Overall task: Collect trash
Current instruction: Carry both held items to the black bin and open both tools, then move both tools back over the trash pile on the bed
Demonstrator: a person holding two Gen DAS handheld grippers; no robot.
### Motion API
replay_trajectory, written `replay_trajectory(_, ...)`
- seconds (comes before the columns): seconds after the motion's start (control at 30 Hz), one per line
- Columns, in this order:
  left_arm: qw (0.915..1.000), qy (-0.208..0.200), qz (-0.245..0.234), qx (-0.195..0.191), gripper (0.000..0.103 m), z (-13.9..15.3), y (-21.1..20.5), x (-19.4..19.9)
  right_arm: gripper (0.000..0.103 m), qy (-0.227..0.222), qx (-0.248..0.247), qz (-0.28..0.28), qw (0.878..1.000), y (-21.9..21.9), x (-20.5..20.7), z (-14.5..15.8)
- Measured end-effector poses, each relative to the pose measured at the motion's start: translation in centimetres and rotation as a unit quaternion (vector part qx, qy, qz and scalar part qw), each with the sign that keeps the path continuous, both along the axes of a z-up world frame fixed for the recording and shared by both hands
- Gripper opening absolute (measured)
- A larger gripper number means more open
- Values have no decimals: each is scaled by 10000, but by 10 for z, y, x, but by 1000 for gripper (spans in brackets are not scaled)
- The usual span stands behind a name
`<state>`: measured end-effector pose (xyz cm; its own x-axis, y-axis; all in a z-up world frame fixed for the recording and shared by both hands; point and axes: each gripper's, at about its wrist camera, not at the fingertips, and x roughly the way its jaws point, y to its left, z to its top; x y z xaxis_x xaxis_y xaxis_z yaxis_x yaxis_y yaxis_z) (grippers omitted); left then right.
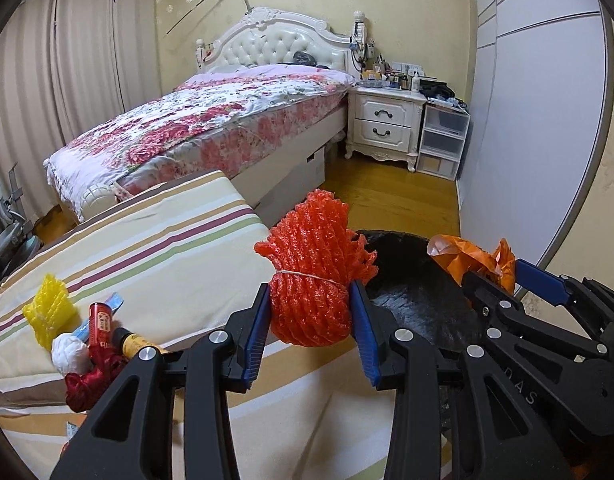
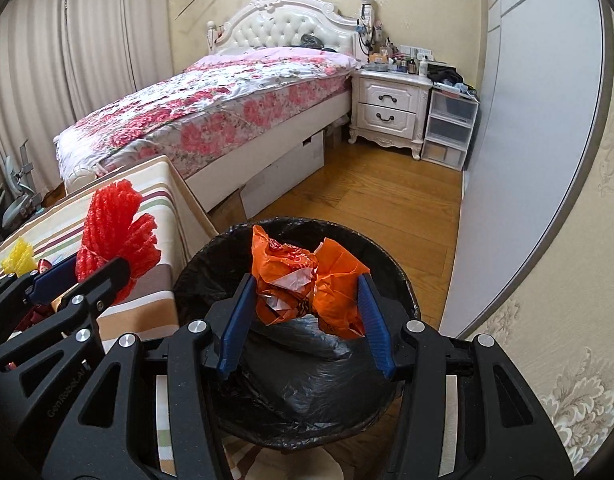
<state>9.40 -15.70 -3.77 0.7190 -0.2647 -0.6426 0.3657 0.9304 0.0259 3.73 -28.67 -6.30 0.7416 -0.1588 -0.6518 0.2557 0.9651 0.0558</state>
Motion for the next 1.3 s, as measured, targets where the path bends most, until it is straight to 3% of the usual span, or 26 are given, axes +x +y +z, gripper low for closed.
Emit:
replay_trajectory(0.13, 10000, 61, -28, 46, 43, -6, -10, 5, 53, 45, 151, -26, 9999, -7, 5, -7)
replay_trajectory(0.2, 9999, 89, -11, 104, 49, -9, -11, 7, 60, 51, 203, -93, 9997, -11, 8, -8)
replay_trajectory(0.27, 9999, 73, 39, 110, 63, -11, -13, 6, 60, 43, 222, -187, 9996, -15, 9, -9)
replay_trajectory(0.47, 9998, 99, 152, 99, 71, -9, -7, 4, 60, 69, 276, -317, 9991, -23, 8, -11)
replay_trajectory(0.83, 9989, -31, 433, 164, 75, 10, 28, -16, 64, 65, 235, -171, 9996, -6, -11, -5)
replay_trajectory(1.3, 9896, -4, 1419, 234, 76, 16, 144, -54, 67, 9, 346, 646, 9973, 69, -41, 13)
